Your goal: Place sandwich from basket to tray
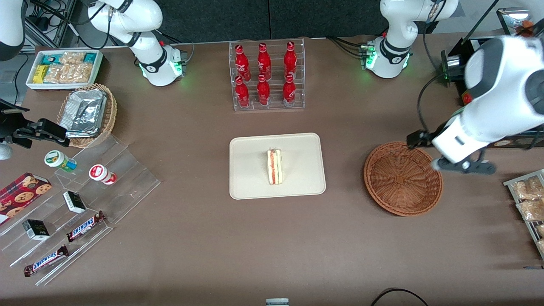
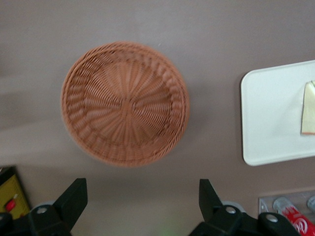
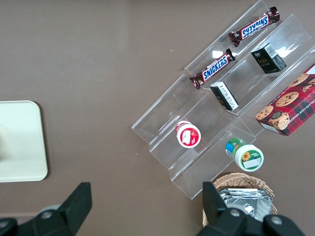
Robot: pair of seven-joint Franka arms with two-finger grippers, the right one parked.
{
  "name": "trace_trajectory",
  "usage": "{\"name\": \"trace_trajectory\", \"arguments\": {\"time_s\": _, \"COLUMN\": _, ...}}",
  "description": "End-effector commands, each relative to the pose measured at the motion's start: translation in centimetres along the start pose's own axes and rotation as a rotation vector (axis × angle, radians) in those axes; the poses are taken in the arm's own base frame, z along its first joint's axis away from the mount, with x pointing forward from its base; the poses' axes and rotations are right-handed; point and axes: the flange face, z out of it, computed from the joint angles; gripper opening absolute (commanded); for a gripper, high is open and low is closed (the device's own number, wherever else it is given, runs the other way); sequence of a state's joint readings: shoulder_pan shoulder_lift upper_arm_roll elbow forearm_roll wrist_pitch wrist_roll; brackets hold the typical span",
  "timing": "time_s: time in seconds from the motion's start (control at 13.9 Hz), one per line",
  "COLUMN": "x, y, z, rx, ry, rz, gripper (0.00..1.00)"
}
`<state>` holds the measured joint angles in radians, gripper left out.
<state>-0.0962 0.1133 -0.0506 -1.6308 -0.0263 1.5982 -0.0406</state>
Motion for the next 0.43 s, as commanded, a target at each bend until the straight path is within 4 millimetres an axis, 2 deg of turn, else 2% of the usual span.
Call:
{"name": "trace_trajectory", "arguments": {"time_s": 0.0, "x": -3.8, "y": -0.7, "z": -3.4, "rx": 0.011, "ry": -0.002, "rz": 0.000, "gripper": 1.00}}
{"name": "trace_trajectory", "arguments": {"time_s": 0.14, "x": -5.4, "y": -1.1, "z": -4.8, "rx": 0.016, "ry": -0.010, "rz": -0.008, "gripper": 1.00}}
{"name": "trace_trajectory", "arguments": {"time_s": 0.36, "x": -5.6, "y": -1.3, "z": -5.1, "rx": 0.043, "ry": -0.009, "rz": -0.009, "gripper": 1.00}}
